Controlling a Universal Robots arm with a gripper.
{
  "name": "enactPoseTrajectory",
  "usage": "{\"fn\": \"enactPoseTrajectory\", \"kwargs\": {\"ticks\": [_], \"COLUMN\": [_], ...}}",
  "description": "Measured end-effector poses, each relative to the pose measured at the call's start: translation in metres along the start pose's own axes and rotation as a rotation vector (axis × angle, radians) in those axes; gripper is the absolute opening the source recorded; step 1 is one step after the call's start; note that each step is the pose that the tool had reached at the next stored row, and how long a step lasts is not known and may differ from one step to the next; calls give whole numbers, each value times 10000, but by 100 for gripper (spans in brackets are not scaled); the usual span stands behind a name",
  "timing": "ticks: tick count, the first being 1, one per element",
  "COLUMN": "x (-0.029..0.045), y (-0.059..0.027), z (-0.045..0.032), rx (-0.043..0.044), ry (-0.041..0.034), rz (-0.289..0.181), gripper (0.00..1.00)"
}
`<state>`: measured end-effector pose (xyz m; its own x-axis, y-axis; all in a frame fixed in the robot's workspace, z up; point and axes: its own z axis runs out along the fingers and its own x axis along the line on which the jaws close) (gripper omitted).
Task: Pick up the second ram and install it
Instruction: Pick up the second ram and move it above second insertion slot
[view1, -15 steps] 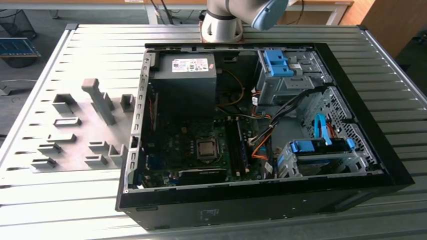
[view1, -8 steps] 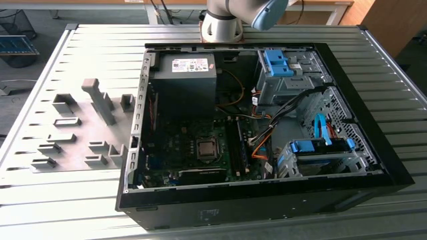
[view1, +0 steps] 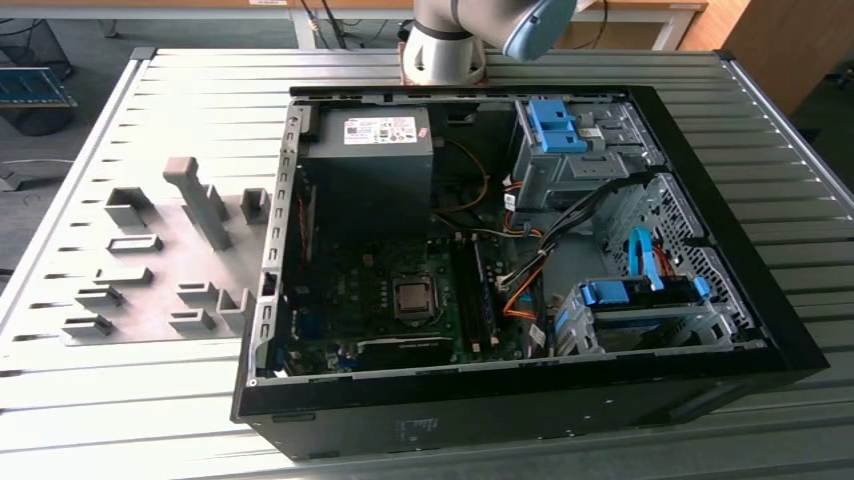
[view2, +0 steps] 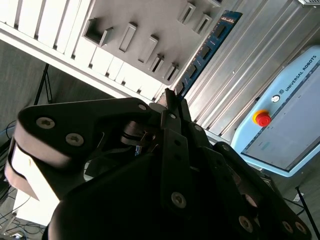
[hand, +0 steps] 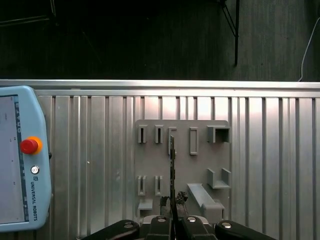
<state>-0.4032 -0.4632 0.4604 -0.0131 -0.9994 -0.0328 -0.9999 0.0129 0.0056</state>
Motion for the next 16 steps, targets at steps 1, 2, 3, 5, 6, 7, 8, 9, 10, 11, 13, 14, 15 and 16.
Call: {"fn": "enactPoseTrajectory", "kwargs": {"ticks": [1, 2, 3, 5, 6, 7, 8, 9, 10, 11, 13, 14, 15, 16], "x": [0, -1, -1, -2, -2, -2, -3, -3, -5, -6, -7, -8, -8, -8], "y": [0, 0, 0, 0, 0, 0, 0, 0, 0, 0, 0, 0, 0, 0], "z": [-3, -6, -9, -15, -19, -23, -28, -34, -44, -55, -75, -77, -77, -77], "rx": [0, -1, -1, -1, 0, -1, -1, -1, -2, -1, 0, 0, 0, 0], "ry": [0, 1, 1, 1, 1, 2, 2, 2, 3, 3, 3, 3, 3, 3], "rz": [1, 0, 0, 0, 0, 0, 0, 0, 1, 0, 0, 0, 0, 0], "gripper": [14, 14, 14, 14, 14, 14, 14, 14, 14, 14, 14, 14, 14, 14]}}
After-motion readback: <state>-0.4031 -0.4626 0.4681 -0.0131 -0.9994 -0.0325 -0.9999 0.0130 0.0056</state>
